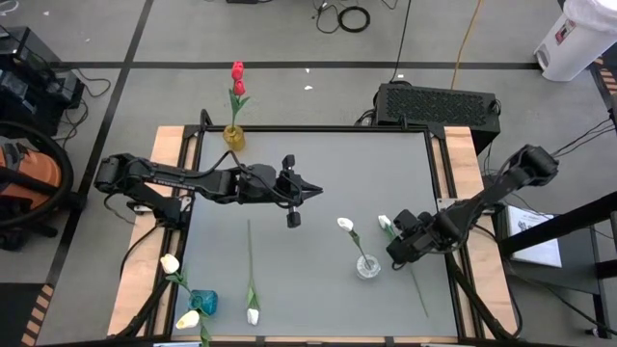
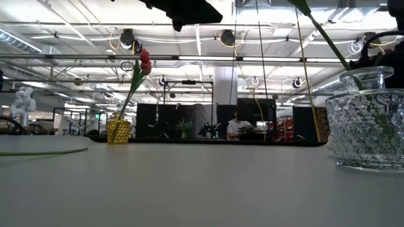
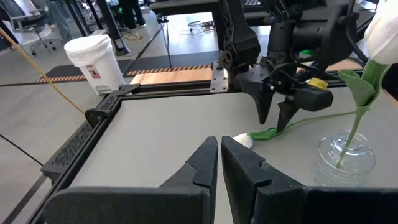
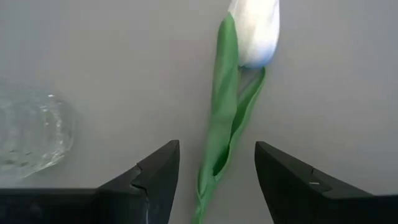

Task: Sort flowers into vase by color
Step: Put the right white tulip into the transparent vase

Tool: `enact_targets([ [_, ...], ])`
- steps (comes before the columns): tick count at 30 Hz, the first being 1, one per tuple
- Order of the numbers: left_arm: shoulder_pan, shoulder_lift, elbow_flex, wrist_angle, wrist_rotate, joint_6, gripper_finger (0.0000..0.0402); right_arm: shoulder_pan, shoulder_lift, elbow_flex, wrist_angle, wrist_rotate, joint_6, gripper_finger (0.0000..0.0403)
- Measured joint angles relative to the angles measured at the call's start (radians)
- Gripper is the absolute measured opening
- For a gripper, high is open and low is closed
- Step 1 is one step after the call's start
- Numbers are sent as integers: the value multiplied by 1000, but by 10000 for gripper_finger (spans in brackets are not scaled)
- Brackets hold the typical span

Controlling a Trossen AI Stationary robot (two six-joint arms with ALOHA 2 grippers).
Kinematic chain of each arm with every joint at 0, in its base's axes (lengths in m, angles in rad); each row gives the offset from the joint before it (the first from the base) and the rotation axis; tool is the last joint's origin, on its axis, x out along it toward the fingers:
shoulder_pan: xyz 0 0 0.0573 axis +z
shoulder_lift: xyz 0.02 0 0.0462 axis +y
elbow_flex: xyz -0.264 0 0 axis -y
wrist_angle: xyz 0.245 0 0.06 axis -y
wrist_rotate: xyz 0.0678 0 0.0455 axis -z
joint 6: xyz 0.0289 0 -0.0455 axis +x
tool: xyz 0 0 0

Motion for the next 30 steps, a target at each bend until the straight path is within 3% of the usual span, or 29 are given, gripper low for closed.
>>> enact_targets([
  [30,-2,0,0,0,0,-1,30,0,155,1,77,3,6,201],
])
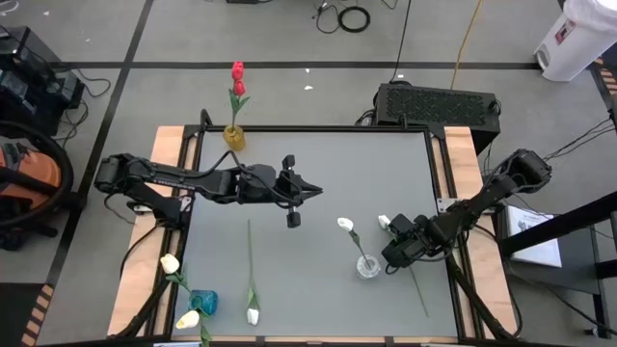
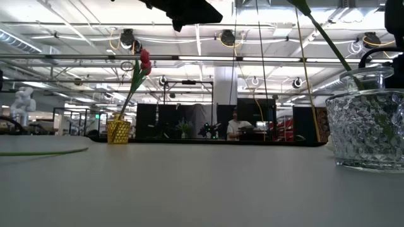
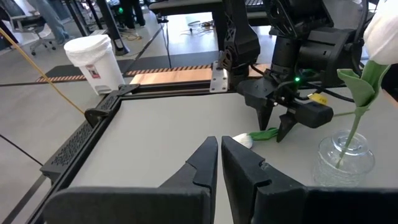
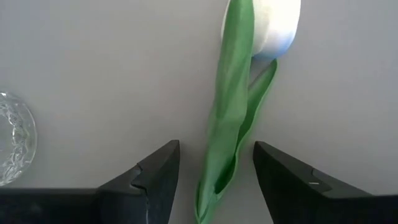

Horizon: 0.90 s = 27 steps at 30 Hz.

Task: Sort flowers into vase by color
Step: Put the right white tulip into the transparent vase

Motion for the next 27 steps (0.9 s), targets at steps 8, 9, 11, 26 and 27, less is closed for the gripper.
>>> enact_targets([
  [8,0,0,0,0,0,-1,30,0,0,0,-2,0,0,173],
  [9,0,0,0,0,0,-1,30,0,0,0,-2,0,0,164],
  [11,0,0,0,0,0,-1,30,0,0,0,-2,0,0,143],
  [26,0,0,0,0,0,-4,30,-2,-40,0,-25,8,-38,5],
  [27,0,0,0,0,0,-4,30,-2,-49,0,-32,21,-38,4],
])
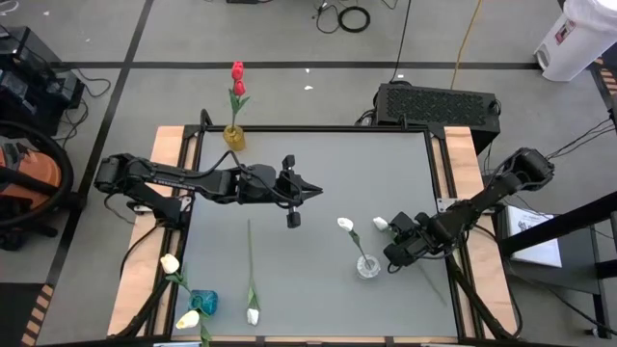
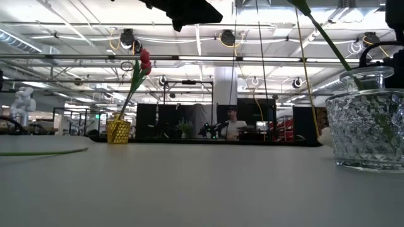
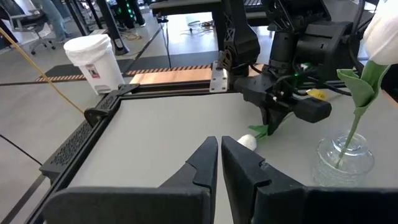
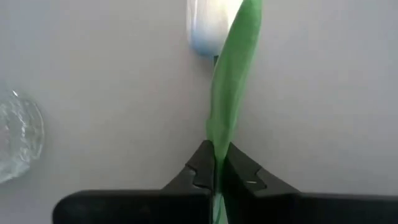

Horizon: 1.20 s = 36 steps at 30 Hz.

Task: Sort flowers into vase by color
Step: Put the right white tulip into the transparent vase

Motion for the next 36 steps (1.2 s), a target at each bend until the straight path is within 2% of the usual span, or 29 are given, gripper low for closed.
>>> enact_targets([
  [12,0,20,0,11,0,1,30,-17,-221,-1,-27,217,-114,1],
  [21,0,23,0,2,0,3,30,-60,-446,-1,1,383,-322,0],
  [26,0,23,0,3,0,2,30,-73,-552,-1,98,437,-485,0],
  [36,0,23,0,4,0,1,30,-79,-690,-1,433,454,-921,0],
])
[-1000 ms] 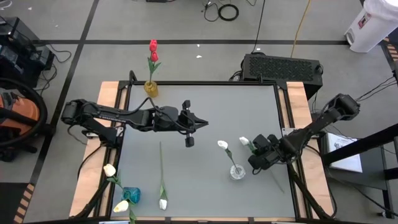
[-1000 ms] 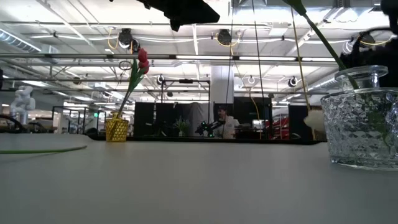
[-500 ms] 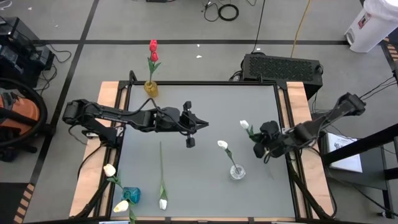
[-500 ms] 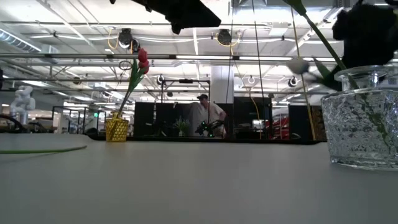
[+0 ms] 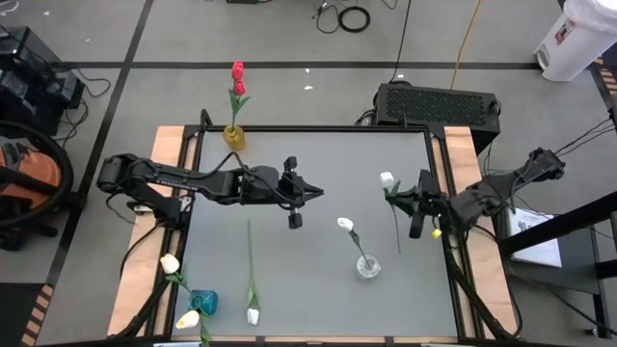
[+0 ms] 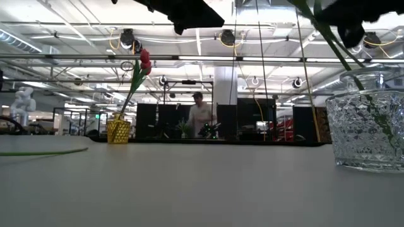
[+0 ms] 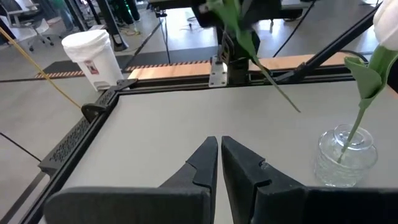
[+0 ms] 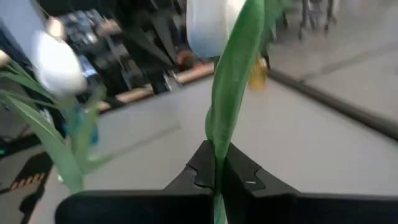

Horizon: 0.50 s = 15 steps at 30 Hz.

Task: Sort flowers into vase by color
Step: Put the right white tulip into the transparent vase

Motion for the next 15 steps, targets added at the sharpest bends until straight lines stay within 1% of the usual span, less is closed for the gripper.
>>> enact_targets([
  [5,0,0,0,0,0,-23,30,0,-14,0,145,-12,-195,0],
  [10,0,0,0,0,0,-23,30,0,-2,0,264,-106,-329,0],
  [15,0,0,0,0,0,-24,30,0,25,0,337,-190,-404,0],
])
